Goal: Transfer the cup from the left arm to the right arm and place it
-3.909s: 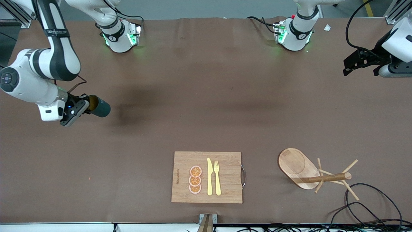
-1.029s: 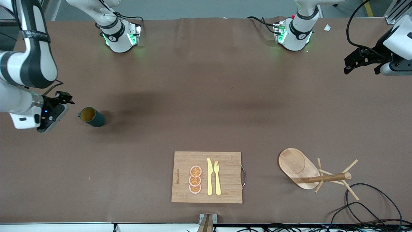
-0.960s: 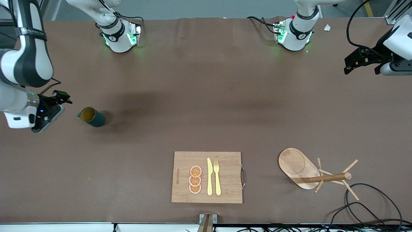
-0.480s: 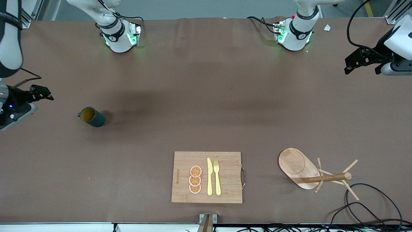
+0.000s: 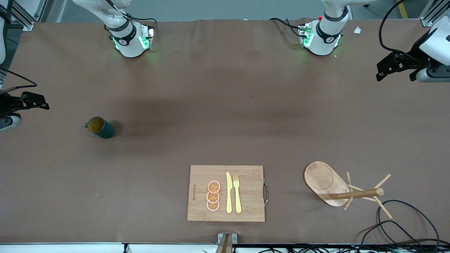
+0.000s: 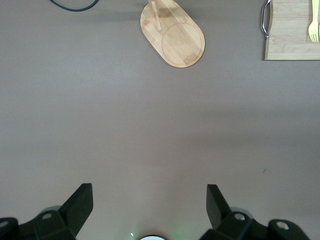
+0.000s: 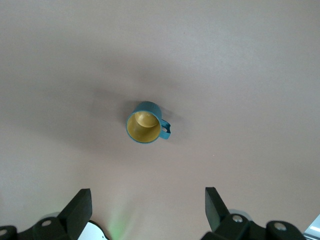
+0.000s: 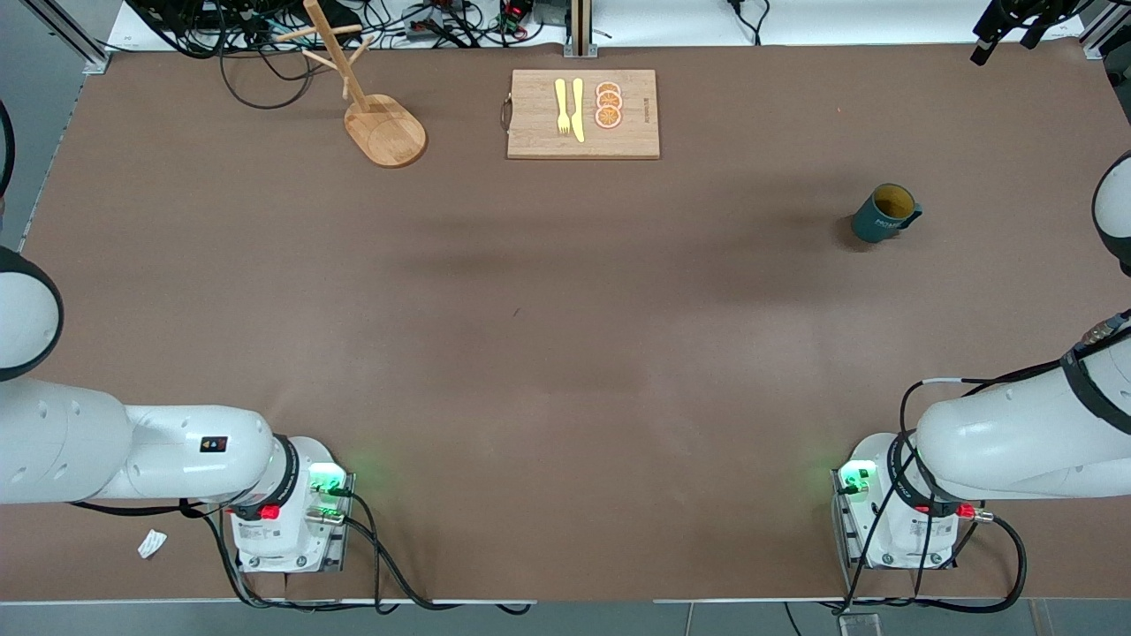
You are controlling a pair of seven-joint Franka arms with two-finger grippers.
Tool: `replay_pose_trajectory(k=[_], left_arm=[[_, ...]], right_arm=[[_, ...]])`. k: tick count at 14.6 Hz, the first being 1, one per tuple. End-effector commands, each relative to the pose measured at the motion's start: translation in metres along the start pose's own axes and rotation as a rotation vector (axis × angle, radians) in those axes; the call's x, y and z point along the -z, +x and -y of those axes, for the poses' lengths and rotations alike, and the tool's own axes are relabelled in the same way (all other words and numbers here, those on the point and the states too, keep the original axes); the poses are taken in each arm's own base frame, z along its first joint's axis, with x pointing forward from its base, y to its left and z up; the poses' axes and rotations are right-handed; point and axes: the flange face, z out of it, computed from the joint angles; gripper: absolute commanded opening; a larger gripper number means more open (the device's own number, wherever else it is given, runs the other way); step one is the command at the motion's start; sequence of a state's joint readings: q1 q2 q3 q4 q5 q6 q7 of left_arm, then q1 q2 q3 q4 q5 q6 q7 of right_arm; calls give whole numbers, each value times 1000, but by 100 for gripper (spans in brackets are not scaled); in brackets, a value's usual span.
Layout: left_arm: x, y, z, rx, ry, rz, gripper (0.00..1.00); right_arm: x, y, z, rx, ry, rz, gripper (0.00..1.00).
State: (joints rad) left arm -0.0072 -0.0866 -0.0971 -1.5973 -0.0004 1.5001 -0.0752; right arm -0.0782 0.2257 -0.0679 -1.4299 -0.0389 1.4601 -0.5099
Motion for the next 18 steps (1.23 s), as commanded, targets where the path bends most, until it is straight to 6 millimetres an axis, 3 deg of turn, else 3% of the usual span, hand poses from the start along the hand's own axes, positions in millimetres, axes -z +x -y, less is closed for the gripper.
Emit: replay_pose_trajectory(k=[1,4,6,8,12,18], left_arm=[[6,-7,1,1,12,-11,100],[7,-7,1,1,12,-13,100],[7,-7,1,1,12,-13,100],[7,-7,1,1,12,-13,100],[9,-4,3,-11,11,-17,100],[11,-4,4,-23,12,-19,100]], right_arm=[[6,0,-1,-57,17,1,100],[13,-8,12,-233,51,64,100],[21,-8,33,-264,45,78,100],[36,-16,40,-288,35,49,100],[59,-37,53,-396,24,7,100],[66,-82,68,-493,50,-53,100]])
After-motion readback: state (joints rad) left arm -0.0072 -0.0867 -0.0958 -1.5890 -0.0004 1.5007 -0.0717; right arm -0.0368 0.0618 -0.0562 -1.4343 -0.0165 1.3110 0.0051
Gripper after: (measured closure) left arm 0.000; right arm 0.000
